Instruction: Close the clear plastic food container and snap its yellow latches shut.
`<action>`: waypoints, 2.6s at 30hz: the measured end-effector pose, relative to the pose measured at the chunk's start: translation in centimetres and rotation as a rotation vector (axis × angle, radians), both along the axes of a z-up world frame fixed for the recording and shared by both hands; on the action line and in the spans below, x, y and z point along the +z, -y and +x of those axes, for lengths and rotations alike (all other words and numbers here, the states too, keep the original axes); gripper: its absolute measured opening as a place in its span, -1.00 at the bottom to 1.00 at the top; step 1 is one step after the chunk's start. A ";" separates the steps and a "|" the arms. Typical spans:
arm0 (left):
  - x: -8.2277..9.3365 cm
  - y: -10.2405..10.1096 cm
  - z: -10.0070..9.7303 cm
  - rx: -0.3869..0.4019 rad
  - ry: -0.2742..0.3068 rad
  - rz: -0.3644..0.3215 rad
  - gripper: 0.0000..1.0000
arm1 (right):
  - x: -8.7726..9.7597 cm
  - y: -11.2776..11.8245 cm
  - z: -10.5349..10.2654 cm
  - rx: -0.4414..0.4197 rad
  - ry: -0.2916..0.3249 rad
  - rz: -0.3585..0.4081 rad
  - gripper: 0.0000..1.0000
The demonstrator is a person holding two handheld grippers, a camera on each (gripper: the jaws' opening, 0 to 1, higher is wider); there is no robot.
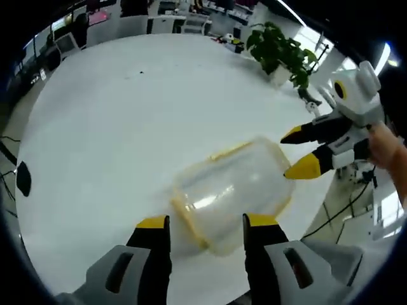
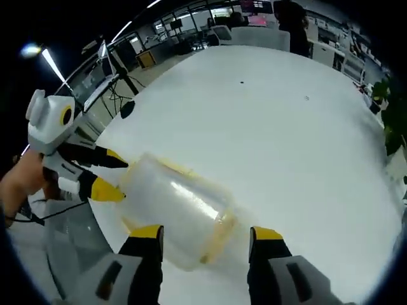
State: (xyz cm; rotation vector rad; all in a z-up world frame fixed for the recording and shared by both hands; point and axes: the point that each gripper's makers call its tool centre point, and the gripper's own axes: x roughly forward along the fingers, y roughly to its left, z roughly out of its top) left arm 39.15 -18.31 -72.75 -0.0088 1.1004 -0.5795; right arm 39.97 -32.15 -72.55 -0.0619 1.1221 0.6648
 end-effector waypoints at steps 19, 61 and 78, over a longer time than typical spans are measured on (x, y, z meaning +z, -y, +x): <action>-1.0 0.2 -0.6 0.109 -0.065 -0.062 -0.20 | -1.6 -0.2 -0.6 -0.072 -0.073 0.013 -0.07; -1.1 1.2 -0.7 0.069 -0.102 -0.064 -0.44 | -2.0 -0.8 -0.9 -0.075 -0.138 0.063 -0.42; -1.1 0.7 -0.7 0.054 -0.086 -0.044 -0.41 | -1.6 -1.0 -1.1 -0.112 -0.099 0.046 -0.40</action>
